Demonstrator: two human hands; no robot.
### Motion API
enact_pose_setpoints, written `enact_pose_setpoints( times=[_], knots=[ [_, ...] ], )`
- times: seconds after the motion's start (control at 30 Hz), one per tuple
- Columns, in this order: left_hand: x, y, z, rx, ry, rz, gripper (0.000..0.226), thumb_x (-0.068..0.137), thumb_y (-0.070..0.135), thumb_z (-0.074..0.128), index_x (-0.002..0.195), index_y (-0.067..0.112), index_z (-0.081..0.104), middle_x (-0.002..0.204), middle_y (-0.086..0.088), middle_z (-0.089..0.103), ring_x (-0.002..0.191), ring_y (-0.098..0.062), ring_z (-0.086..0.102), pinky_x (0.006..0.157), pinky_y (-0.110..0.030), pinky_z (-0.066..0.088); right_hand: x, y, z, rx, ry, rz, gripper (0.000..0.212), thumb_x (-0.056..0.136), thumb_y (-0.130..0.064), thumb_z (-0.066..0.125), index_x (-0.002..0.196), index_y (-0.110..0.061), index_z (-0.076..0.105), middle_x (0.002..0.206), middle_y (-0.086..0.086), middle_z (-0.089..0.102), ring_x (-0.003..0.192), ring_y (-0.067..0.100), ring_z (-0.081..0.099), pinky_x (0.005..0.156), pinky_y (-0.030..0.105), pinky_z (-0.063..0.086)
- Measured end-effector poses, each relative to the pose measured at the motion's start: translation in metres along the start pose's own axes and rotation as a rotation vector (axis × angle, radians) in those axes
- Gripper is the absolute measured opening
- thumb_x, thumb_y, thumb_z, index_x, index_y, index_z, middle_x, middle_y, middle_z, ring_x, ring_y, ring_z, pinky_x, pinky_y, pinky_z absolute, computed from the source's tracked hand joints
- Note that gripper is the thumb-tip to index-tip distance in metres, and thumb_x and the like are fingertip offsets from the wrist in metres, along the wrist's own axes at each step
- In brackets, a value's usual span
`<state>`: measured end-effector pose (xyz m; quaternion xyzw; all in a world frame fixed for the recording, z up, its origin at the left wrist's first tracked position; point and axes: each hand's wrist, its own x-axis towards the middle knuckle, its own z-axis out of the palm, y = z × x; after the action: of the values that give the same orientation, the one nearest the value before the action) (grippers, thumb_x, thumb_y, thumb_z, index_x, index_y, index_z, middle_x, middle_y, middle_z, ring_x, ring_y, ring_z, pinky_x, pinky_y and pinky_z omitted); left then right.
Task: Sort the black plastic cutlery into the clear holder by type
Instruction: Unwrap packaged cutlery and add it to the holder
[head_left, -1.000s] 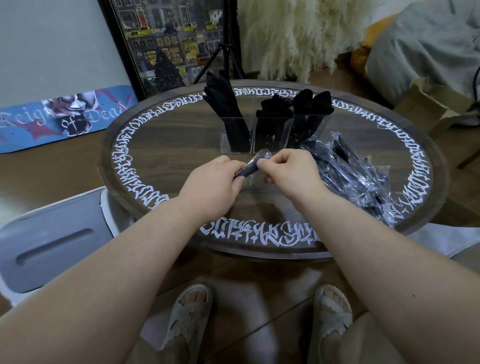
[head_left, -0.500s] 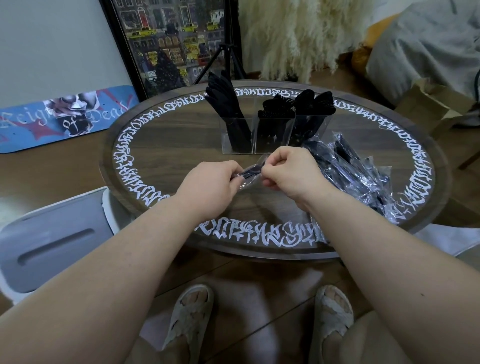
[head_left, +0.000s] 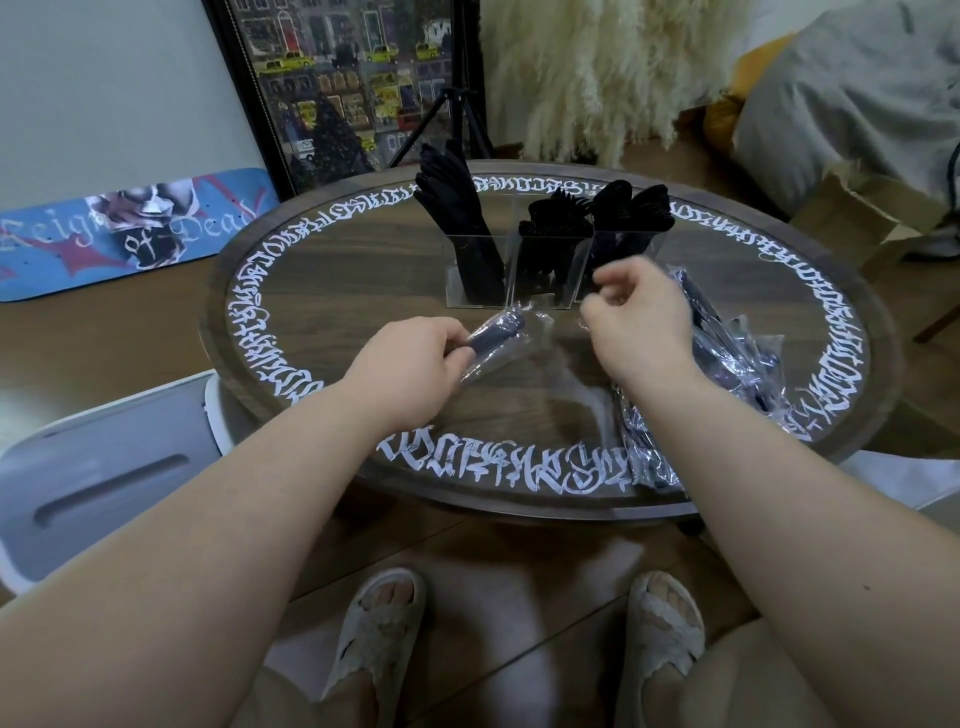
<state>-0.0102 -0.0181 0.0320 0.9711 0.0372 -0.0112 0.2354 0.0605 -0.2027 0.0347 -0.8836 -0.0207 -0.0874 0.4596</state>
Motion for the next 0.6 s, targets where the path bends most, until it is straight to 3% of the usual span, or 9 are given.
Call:
enact_pose_setpoints(
  times=[0.07, 0.13, 0.27, 0.33, 0.43, 0.5, 0.6],
  knots=[
    [0.001, -0.002, 0.0, 0.002, 0.027, -0.033, 0.016, 0.097, 0.029, 0.05, 0.107, 0.026, 0.061, 0.09, 0.005, 0.066, 0.081, -0.014, 0.059, 0.072, -0.031, 0.048, -0.008, -0.01, -0.004, 0.068, 0.092, -0.202, 0.018, 0.083, -0.01, 0.059, 0.089, -0.027, 0.06, 0.079, -0.01, 0.061, 0.072, 0.005, 0.056, 0.073, 0.018, 0.045],
    [0.002, -0.004, 0.002, 0.016, 0.036, -0.058, 0.014, 0.095, 0.029, 0.052, 0.107, 0.027, 0.06, 0.093, 0.004, 0.066, 0.081, -0.014, 0.059, 0.071, -0.03, 0.048, -0.018, -0.017, -0.001, 0.095, -0.061, -0.311, 0.019, 0.086, -0.01, 0.06, 0.086, -0.029, 0.064, 0.073, -0.017, 0.06, 0.066, -0.002, 0.055, 0.066, 0.011, 0.042],
    [0.003, -0.004, 0.004, 0.059, 0.034, -0.084, 0.012, 0.095, 0.03, 0.053, 0.106, 0.027, 0.058, 0.093, 0.005, 0.065, 0.077, -0.011, 0.056, 0.063, -0.026, 0.04, -0.029, -0.017, 0.007, -0.043, -0.427, -0.369, 0.016, 0.09, -0.017, 0.06, 0.094, -0.026, 0.073, 0.068, -0.017, 0.061, 0.062, -0.002, 0.055, 0.061, 0.015, 0.042],
    [0.002, -0.004, 0.003, 0.048, 0.02, -0.073, 0.009, 0.096, 0.029, 0.051, 0.102, 0.027, 0.057, 0.09, 0.005, 0.064, 0.074, -0.01, 0.055, 0.058, -0.025, 0.04, -0.027, -0.015, 0.008, -0.172, -0.487, -0.344, 0.021, 0.092, -0.02, 0.057, 0.106, -0.025, 0.071, 0.085, -0.013, 0.068, 0.077, 0.003, 0.061, 0.072, 0.023, 0.05],
    [0.001, -0.001, 0.002, 0.015, 0.007, -0.025, 0.013, 0.096, 0.029, 0.049, 0.102, 0.024, 0.06, 0.086, 0.005, 0.064, 0.076, -0.013, 0.058, 0.064, -0.03, 0.047, -0.021, -0.009, 0.007, -0.31, -0.408, -0.237, 0.03, 0.094, -0.018, 0.051, 0.121, -0.019, 0.065, 0.115, -0.001, 0.067, 0.104, 0.016, 0.061, 0.094, 0.028, 0.046],
    [0.0, 0.0, 0.0, -0.002, -0.006, 0.003, 0.014, 0.096, 0.029, 0.049, 0.103, 0.024, 0.06, 0.086, 0.006, 0.064, 0.077, -0.012, 0.058, 0.066, -0.028, 0.047, -0.017, -0.008, 0.005, -0.206, -0.363, -0.161, 0.026, 0.094, -0.017, 0.052, 0.115, -0.02, 0.068, 0.11, -0.003, 0.068, 0.096, 0.015, 0.063, 0.087, 0.027, 0.05],
    [-0.002, 0.002, -0.002, -0.02, -0.04, 0.038, 0.013, 0.097, 0.028, 0.049, 0.105, 0.026, 0.059, 0.088, 0.007, 0.062, 0.079, -0.01, 0.057, 0.065, -0.023, 0.045, -0.016, -0.009, 0.006, -0.031, -0.395, -0.07, 0.02, 0.093, -0.015, 0.054, 0.098, -0.022, 0.072, 0.085, -0.003, 0.069, 0.076, 0.017, 0.064, 0.071, 0.03, 0.053]
  ],
)
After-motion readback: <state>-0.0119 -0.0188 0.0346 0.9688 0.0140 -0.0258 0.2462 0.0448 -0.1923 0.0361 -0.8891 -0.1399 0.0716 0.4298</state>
